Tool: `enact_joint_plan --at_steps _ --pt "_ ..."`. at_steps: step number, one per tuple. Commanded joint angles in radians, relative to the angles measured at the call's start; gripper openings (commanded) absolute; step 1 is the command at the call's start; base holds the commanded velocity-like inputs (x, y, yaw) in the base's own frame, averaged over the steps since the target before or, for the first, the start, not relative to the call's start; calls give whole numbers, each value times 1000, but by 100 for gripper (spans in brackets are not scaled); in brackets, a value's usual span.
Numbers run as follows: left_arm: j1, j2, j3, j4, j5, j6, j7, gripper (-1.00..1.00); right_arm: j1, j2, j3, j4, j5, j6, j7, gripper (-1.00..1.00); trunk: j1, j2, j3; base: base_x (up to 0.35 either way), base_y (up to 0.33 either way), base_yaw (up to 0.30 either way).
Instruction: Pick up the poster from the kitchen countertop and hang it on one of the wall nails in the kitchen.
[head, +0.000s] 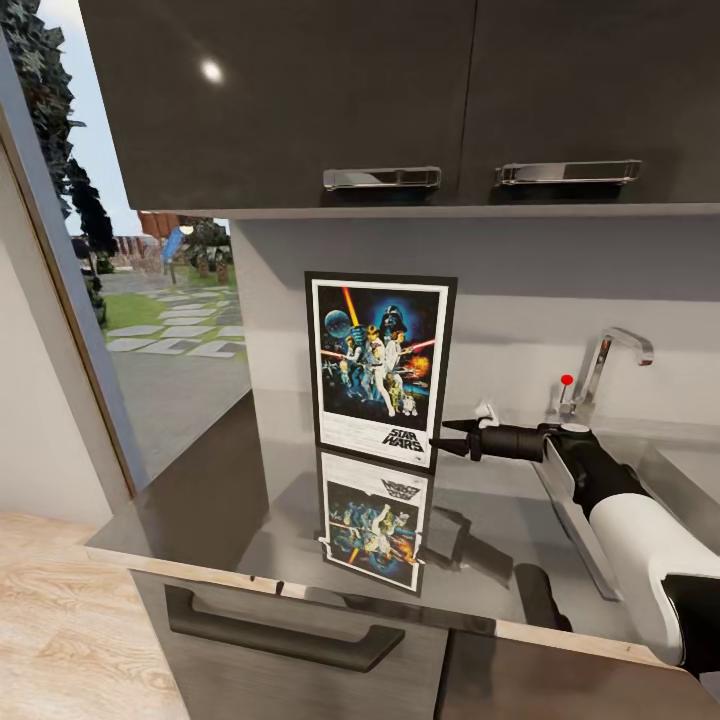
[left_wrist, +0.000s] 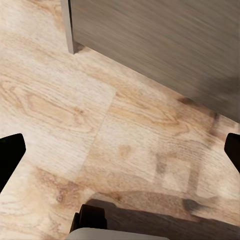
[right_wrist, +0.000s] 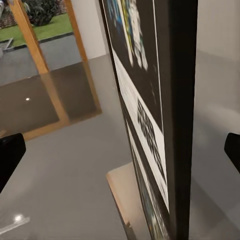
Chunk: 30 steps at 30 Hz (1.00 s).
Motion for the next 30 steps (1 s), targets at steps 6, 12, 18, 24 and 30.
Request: enact_joint_plan --at_steps 6,12,18,24,30 --pt "0 0 4 -1 1 -1 -6 100 -1 0 -2 0 1 9 4 100 0 -1 -1 0 0 0" --pt "0 0 4 -1 1 -1 -6 100 -1 0 -2 0 1 9 4 100 0 -1 -1 0 0 0" --pt "0 0 4 -1 1 0 -6 100 -1 0 -2 0 1 9 4 100 0 -1 -1 3 5 0" --pt "0 0 4 -1 1 0 -6 100 -1 0 -2 0 1 9 4 100 0 -1 -1 59 73 0" --pt "0 0 4 -1 1 0 -6 100 -1 0 -2 -1 1 9 4 100 0 -1 -1 12 15 0"
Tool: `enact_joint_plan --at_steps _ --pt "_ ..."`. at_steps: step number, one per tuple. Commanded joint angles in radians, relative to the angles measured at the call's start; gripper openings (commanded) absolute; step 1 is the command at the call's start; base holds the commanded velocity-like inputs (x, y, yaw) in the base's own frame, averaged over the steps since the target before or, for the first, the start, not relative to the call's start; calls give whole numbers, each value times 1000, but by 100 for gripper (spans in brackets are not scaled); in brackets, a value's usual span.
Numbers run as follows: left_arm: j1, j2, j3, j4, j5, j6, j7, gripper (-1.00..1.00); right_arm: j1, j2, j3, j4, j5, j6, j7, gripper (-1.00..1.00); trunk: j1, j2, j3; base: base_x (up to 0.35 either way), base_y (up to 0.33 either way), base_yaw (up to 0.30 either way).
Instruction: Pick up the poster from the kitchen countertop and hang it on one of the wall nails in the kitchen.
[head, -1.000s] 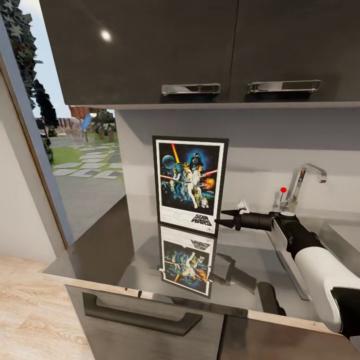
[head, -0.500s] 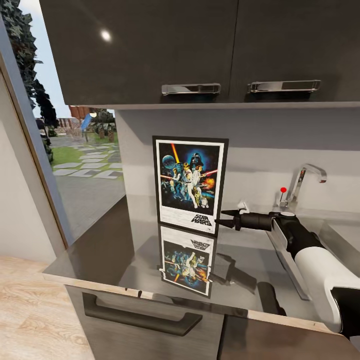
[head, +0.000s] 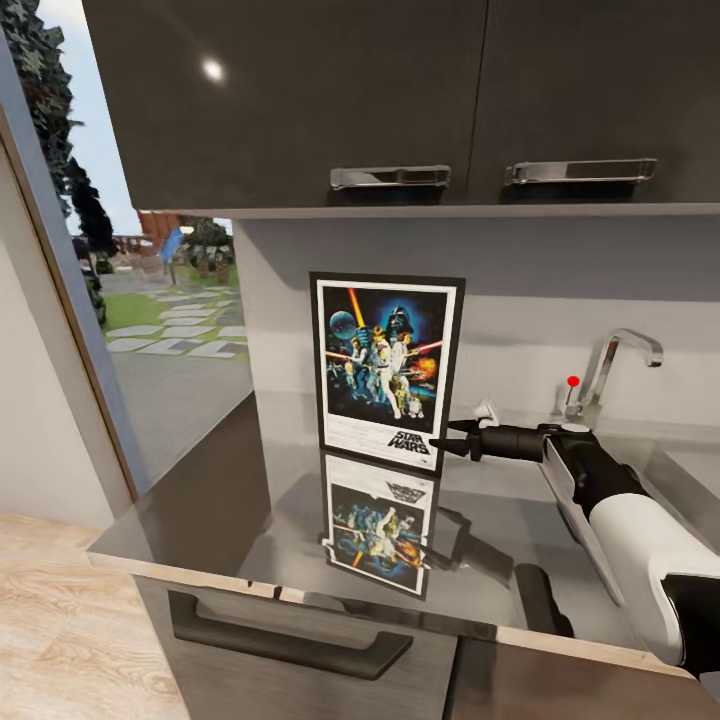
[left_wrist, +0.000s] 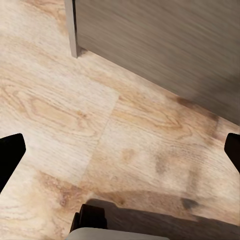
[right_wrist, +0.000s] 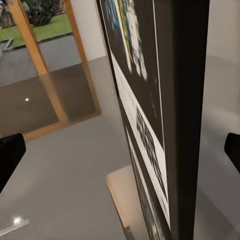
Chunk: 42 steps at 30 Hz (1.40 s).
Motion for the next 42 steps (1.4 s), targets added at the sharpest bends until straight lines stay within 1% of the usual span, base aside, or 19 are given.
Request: enact_joint_plan --at_steps 1,42 --pt "0 0 4 -1 1 -1 -6 100 -1 0 -2 -1 1 10 4 100 0 -1 -1 4 4 0" --pt "0 0 4 0 1 -2 -6 100 -1 0 -2 -1 2 10 4 100 0 -1 -1 0 14 0"
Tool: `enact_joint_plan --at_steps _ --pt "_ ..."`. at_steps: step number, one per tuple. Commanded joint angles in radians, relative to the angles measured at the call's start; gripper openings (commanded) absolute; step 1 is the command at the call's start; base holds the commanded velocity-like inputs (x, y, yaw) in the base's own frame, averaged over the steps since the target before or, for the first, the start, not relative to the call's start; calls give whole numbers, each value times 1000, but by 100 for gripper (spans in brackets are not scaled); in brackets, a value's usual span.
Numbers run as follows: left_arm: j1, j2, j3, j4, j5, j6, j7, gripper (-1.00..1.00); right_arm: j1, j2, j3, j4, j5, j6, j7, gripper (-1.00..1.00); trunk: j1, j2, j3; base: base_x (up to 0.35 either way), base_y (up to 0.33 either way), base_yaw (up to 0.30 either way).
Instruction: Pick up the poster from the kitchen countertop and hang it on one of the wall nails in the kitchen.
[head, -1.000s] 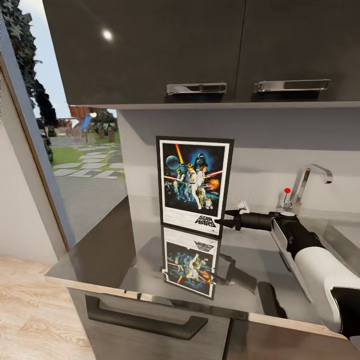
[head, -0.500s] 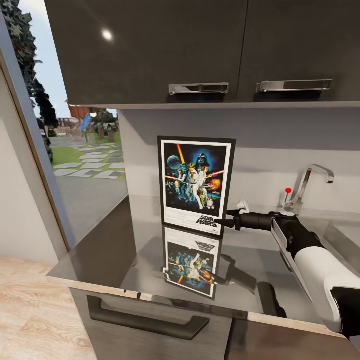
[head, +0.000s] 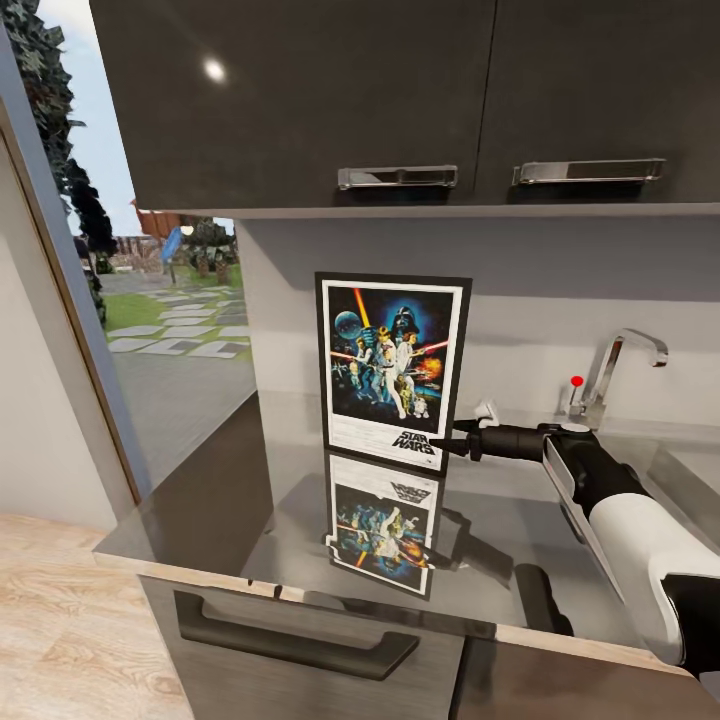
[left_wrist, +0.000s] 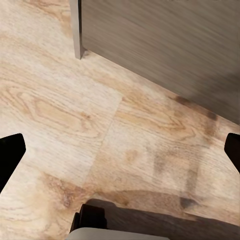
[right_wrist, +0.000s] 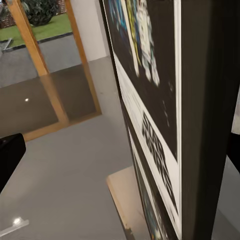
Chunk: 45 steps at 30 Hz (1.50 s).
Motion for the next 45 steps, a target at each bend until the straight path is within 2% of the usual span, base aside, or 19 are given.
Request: enact_joint_plan --at_steps 1,26,27,45 --pt "0 0 4 -1 1 -1 -6 100 -1 0 -2 -1 1 9 4 100 0 -1 -1 0 0 0" --pt "0 0 4 -1 1 -1 -6 100 0 0 -2 -1 1 9 4 100 0 -1 -1 -12 -13 0" --pt "0 0 4 -1 1 -1 -6 100 0 0 -2 -1 1 9 4 -100 0 -1 -1 0 0 0" --pt "0 7 4 -1 1 -1 -6 100 0 0 -2 -1 1 -10 5 -100 0 -1 -1 0 0 0"
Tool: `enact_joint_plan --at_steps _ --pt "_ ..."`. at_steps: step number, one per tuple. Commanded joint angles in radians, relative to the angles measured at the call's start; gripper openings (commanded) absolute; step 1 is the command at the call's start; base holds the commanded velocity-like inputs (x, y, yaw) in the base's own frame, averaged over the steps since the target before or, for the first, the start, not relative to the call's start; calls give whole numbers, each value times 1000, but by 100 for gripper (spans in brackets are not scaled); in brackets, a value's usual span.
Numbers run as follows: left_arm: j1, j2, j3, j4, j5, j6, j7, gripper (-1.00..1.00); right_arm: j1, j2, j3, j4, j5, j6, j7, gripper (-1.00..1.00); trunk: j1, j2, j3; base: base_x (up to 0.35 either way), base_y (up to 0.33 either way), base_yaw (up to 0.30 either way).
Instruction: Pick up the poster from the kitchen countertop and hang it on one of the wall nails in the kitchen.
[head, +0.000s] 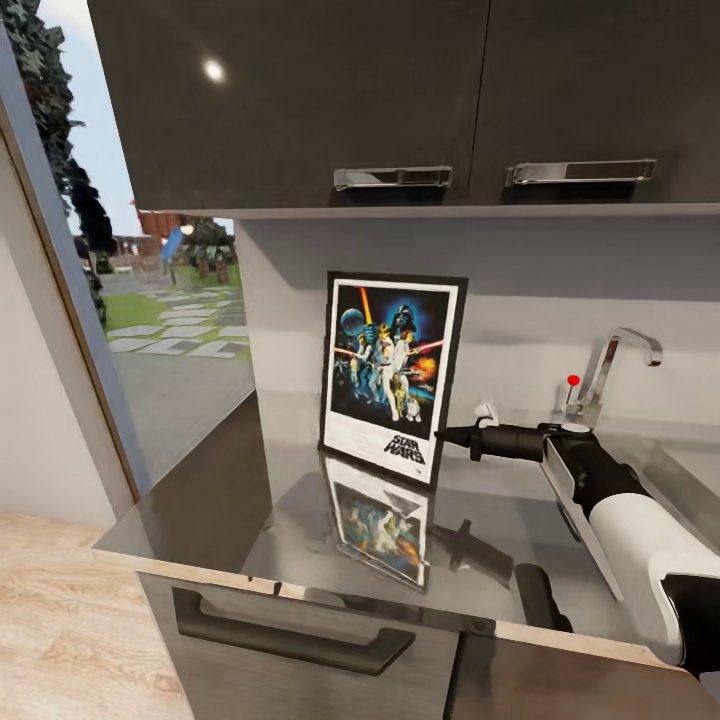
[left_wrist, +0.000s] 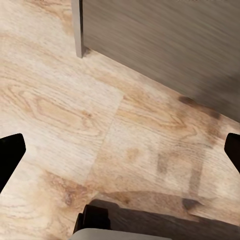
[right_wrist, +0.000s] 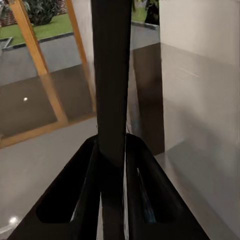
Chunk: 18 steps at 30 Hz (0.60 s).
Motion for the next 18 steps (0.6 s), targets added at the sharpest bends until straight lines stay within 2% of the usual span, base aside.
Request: enact_joint_plan --at_steps 1,9,10,18 --pt "0 0 4 -1 1 -1 -6 100 -1 0 -2 -1 0 13 4 -100 0 -1 -1 0 0 0" --pt "0 0 4 0 1 -1 -6 100 0 1 -2 -8 -1 14 5 -100 0 -1 -1 0 0 0" --pt "0 0 4 0 1 -1 -6 100 -1 2 -5 -68 -1 27 10 -100 0 -1 -1 0 0 0" --pt "0 0 4 0 1 -1 -6 100 -1 2 -6 -86 -1 35 9 -100 0 -1 -1 0 0 0"
